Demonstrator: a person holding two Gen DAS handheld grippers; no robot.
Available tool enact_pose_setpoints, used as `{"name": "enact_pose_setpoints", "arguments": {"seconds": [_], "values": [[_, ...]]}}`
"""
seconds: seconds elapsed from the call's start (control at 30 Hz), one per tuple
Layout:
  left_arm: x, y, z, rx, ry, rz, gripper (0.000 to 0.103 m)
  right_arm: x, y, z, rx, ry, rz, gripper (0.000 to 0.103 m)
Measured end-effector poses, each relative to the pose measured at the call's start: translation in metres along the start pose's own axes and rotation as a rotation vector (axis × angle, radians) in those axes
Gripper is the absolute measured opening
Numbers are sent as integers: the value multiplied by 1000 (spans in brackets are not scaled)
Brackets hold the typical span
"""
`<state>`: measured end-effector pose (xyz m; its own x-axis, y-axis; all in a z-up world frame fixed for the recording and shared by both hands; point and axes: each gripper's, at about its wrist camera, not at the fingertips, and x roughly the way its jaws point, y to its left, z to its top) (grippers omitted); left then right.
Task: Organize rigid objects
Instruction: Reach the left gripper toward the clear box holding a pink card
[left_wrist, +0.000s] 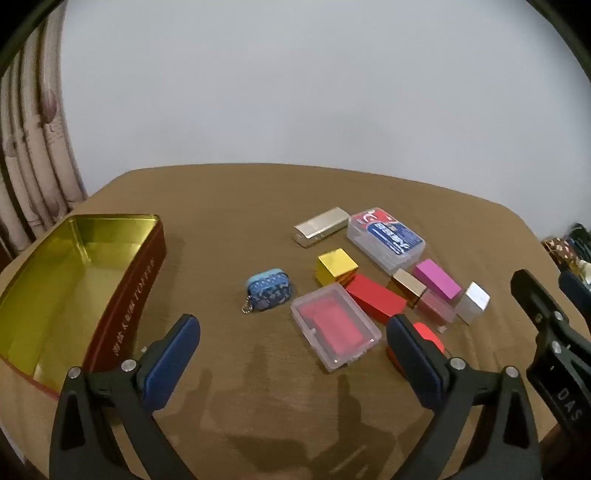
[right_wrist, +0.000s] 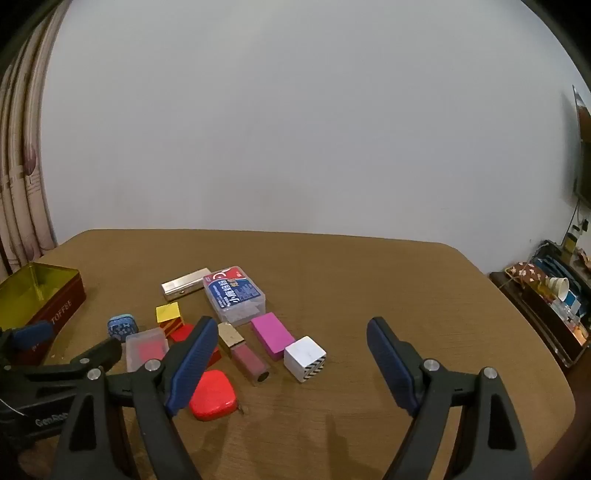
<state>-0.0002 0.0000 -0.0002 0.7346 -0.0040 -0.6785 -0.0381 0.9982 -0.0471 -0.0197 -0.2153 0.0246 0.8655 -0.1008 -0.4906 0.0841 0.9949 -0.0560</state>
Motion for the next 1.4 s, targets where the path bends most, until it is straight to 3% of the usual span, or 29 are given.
{"name": "enact_pose_setpoints", "arguments": {"seconds": [0.03, 0.2, 0.5, 0.93, 1.07, 1.27, 1.4], "values": [[-1, 0, -1, 6, -5, 8, 100, 1, 0, 0, -3, 35, -2, 85], [4, 14, 1, -9, 30, -23, 100, 2, 2, -2, 5, 21, -4, 85], [-7, 8, -12, 46, 50, 64, 100, 2, -24, -9, 18, 16, 12, 85], [5, 29, -6, -42, 247, 21, 100, 4, -65, -26, 45, 64, 4, 85], [18, 19, 3, -95, 297, -21, 100, 5, -72, -28, 47, 73, 4, 85], [45, -8, 18, -64, 347, -14, 99, 12, -78, -29, 51, 86, 3, 85], [73, -8, 24, -144, 458, -24, 87, 18, -84, -31, 70, 102, 11, 85]]}}
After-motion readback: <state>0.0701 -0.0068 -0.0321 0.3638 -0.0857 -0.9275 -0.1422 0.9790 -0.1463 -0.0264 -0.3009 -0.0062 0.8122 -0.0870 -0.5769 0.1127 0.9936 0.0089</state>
